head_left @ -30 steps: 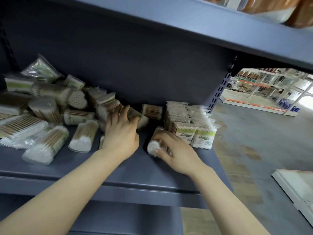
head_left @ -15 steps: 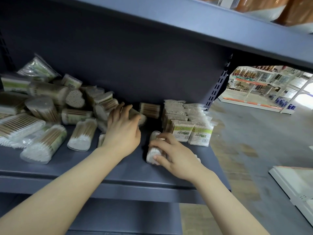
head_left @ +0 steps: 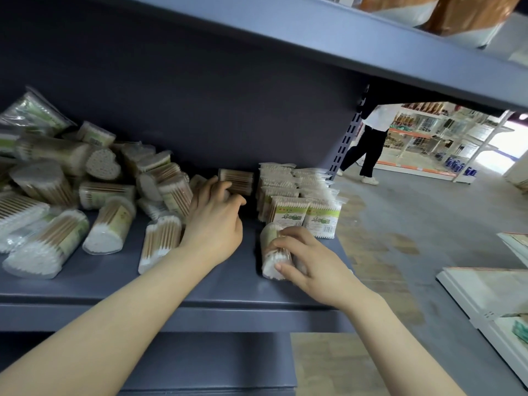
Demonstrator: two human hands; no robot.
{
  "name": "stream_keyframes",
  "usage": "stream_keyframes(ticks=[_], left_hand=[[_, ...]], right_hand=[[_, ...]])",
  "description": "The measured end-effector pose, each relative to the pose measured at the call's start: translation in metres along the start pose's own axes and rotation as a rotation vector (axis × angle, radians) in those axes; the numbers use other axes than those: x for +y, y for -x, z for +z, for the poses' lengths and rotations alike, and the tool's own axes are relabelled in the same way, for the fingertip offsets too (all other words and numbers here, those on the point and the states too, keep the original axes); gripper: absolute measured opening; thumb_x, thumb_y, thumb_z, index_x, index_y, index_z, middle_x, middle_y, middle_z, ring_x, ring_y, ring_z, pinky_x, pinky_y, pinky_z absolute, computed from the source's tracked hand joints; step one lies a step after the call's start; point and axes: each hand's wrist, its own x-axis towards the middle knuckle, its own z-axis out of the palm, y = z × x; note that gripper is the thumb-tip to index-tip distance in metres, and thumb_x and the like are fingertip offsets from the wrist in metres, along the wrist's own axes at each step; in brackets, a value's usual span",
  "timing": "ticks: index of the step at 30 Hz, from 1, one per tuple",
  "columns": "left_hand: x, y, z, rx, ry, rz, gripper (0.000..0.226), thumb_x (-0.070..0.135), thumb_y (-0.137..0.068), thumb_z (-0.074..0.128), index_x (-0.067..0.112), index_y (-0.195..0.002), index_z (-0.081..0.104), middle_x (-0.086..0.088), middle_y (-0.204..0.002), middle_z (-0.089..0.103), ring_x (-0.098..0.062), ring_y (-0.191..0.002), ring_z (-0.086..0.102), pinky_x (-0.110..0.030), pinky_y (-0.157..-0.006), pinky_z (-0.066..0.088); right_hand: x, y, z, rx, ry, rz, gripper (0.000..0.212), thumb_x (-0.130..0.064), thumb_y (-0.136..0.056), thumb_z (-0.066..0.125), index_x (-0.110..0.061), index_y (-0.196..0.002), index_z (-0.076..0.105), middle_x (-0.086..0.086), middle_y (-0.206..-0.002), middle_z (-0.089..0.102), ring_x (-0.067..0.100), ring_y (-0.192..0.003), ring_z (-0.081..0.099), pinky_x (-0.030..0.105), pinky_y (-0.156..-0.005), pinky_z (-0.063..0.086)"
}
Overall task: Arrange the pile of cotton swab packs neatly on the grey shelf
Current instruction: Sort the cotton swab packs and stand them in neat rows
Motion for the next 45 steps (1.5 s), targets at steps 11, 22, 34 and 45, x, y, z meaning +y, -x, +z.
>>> stream_keyframes(ticks=[11,22,34,45], left_hand=[[0.018,-0.005,0.012,-0.103,0.036,-0.058,0.035,0.032,-0.095,0.04,0.017,-0.122,0.056,-0.001,-0.126,0.054,-0.024,-0.118,0.045,-0.035,-0.095,0.035],[0.035,-0.031,0.022,-0.163,0.184,-0.091,0.049,0.031,-0.093,0.047,0.027,-0.141,0.035,-0.002,-0.137,0.042,-0.024,-0.121,0.042,-0.035,-0.095,0.039],[0.045,-0.056,0.037,-0.26,0.181,0.09,0.039,0.018,-0.096,0.045,0.024,-0.134,0.048,0.004,-0.151,0.029,-0.013,-0.139,0.021,-0.021,-0.108,0.018],[0.037,-0.057,0.04,-0.198,0.177,0.109,0.03,0.017,-0.09,0.053,0.018,-0.119,0.061,0.008,-0.137,0.048,-0.01,-0.129,0.038,-0.022,-0.099,0.031]], right_hand=[[0.005,-0.008,-0.009,0.176,-0.049,0.052,0.038,-0.041,-0.087,0.042,-0.023,-0.117,0.057,-0.007,-0.114,0.051,0.009,-0.106,0.049,0.018,-0.085,0.038],[0.046,-0.026,-0.02,0.458,0.083,0.388,0.044,0.0,-0.077,0.058,-0.002,-0.119,0.049,0.016,-0.118,0.047,0.034,-0.109,0.046,0.03,-0.081,0.034],[0.072,-0.052,-0.027,0.253,0.226,0.355,0.063,-0.01,-0.087,0.054,-0.016,-0.144,0.028,0.008,-0.153,0.019,0.022,-0.141,0.014,0.026,-0.109,0.018],[0.073,-0.057,-0.02,0.294,0.176,0.304,0.056,-0.008,-0.086,0.054,-0.021,-0.139,0.04,0.003,-0.151,0.028,0.019,-0.139,0.022,0.024,-0.106,0.027]])
